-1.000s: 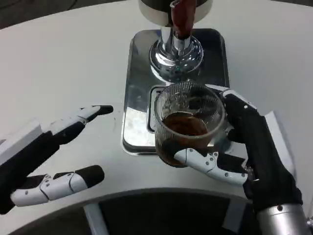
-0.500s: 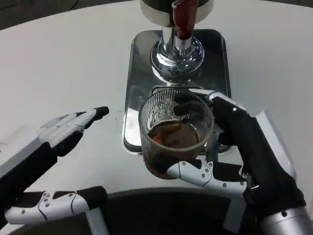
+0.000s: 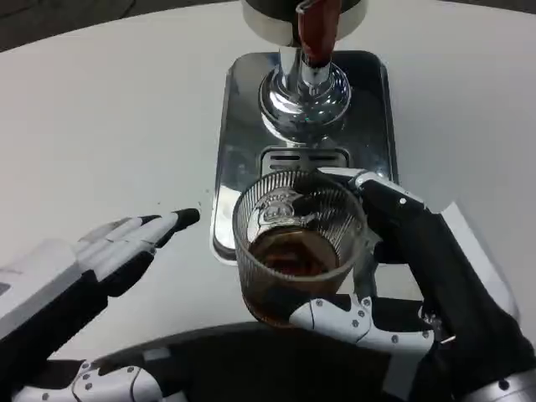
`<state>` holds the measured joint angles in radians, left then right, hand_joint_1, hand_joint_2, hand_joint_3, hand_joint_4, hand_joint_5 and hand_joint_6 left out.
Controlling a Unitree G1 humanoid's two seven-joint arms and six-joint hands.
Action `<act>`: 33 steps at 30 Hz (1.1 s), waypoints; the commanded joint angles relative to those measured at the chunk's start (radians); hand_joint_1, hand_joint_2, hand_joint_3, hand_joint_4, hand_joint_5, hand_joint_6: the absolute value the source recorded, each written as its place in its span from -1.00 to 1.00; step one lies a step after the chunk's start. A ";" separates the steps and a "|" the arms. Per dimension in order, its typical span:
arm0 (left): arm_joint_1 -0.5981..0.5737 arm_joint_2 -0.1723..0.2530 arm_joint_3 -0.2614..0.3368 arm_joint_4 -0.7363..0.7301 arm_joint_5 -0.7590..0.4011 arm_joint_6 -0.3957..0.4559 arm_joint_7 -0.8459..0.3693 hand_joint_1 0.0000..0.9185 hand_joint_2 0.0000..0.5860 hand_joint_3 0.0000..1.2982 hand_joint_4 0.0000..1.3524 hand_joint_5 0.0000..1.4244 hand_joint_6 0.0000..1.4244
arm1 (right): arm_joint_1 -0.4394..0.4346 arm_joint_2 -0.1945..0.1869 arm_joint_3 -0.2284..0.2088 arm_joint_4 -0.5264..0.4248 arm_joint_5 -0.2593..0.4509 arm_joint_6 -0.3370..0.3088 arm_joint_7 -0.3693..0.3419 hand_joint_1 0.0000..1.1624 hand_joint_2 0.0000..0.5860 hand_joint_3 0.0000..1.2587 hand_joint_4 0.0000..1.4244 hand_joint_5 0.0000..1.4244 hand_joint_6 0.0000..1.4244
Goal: Grasp the cup under the faucet to collect the drink, then remove the cup.
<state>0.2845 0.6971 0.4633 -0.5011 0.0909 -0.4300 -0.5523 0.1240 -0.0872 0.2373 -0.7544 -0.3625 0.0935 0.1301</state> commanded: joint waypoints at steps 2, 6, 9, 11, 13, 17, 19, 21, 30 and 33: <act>0.039 0.000 0.017 -0.019 -0.001 -0.015 -0.002 -1.00 -0.61 -1.00 -1.00 -1.00 -1.00 | 0.037 -0.010 0.002 -0.076 0.038 -0.004 0.020 0.51 -0.47 0.47 0.48 0.69 0.75; 0.051 -0.001 0.019 -0.023 -0.004 -0.016 -0.003 -1.00 -0.61 -1.00 -1.00 -1.00 -1.00 | 0.055 -0.015 0.002 -0.097 0.043 0.006 0.026 0.51 -0.47 0.48 0.48 0.69 0.75; 0.058 -0.001 0.020 -0.026 -0.005 -0.015 -0.004 -1.00 -0.61 -1.00 -1.00 -1.00 -1.00 | 0.063 -0.020 0.005 -0.107 0.045 0.011 0.031 0.51 -0.47 0.49 0.48 0.69 0.75; 0.062 -0.001 0.021 -0.031 -0.005 -0.014 -0.004 -1.00 -0.61 -1.00 -1.00 -1.00 -1.00 | 0.065 -0.024 0.007 -0.110 0.045 0.013 0.033 0.51 -0.47 0.49 0.48 0.69 0.75; 0.069 0.000 0.022 -0.036 -0.006 -0.010 -0.007 -1.00 -0.61 -1.00 -1.00 -1.00 -1.00 | 0.064 -0.027 0.011 -0.110 0.045 0.014 0.036 0.51 -0.47 0.49 0.48 0.69 0.75; 0.085 0.003 0.032 -0.044 -0.010 -0.007 -0.011 -1.00 -0.61 -1.00 -1.00 -1.00 -1.00 | 0.052 -0.038 0.008 -0.105 0.050 0.020 0.050 0.51 -0.47 0.49 0.48 0.69 0.75; 0.091 0.002 0.041 -0.048 -0.012 -0.005 -0.012 -1.00 -0.61 -1.00 -1.00 -1.00 -1.00 | 0.045 -0.040 0.003 -0.097 0.057 0.025 0.058 0.51 -0.47 0.50 0.48 0.69 0.75; 0.096 0.001 0.046 -0.051 -0.014 -0.004 -0.012 -1.00 -0.61 -1.00 -1.00 -1.00 -1.00 | 0.038 -0.046 0.000 -0.091 0.060 0.021 0.064 0.51 -0.47 0.50 0.48 0.69 0.75; 0.128 0.002 0.068 -0.068 -0.021 -0.012 -0.015 -1.00 -0.61 -1.00 -1.00 -1.00 -1.00 | 0.028 -0.059 0.003 -0.082 0.074 0.027 0.084 0.51 -0.47 0.50 0.48 0.69 0.77; 0.139 -0.001 0.078 -0.072 -0.022 -0.015 -0.017 -1.00 -0.61 -1.00 -1.00 -1.00 -1.00 | 0.030 -0.058 0.001 -0.080 0.081 0.036 0.083 0.51 -0.47 0.50 0.48 0.69 0.77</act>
<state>0.3972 0.6971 0.5295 -0.5661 0.0779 -0.4312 -0.5545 0.1572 -0.1545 0.2326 -0.8272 -0.3140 0.1374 0.2132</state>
